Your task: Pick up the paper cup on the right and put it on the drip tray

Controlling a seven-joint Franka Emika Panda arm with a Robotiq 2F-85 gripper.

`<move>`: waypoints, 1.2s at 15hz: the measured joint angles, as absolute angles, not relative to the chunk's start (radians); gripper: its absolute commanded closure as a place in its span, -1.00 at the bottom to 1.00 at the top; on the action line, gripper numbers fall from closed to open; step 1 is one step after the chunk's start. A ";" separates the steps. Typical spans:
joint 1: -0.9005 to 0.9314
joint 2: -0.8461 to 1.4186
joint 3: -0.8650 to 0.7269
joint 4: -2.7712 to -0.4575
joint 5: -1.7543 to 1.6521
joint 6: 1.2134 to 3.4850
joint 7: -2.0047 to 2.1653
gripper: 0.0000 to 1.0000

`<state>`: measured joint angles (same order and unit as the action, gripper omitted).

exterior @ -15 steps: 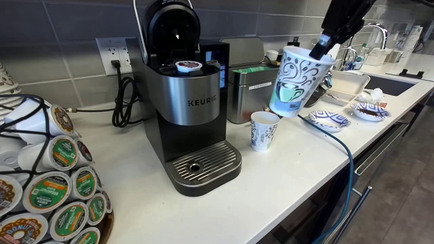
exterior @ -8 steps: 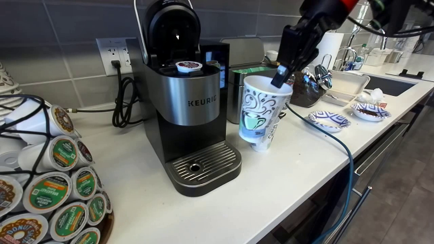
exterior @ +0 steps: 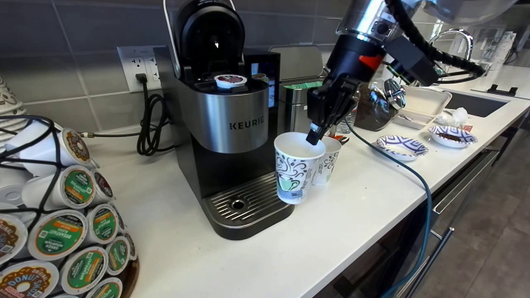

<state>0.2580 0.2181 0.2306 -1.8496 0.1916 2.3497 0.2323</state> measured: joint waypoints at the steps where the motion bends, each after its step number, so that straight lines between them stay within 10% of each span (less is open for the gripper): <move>1: 0.261 0.231 0.230 -1.838 0.185 2.350 0.247 0.98; 18: 0.330 0.410 0.181 -1.668 0.114 2.361 0.520 0.98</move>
<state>0.3297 0.4104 0.1814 -1.6682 0.1140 2.3607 0.5200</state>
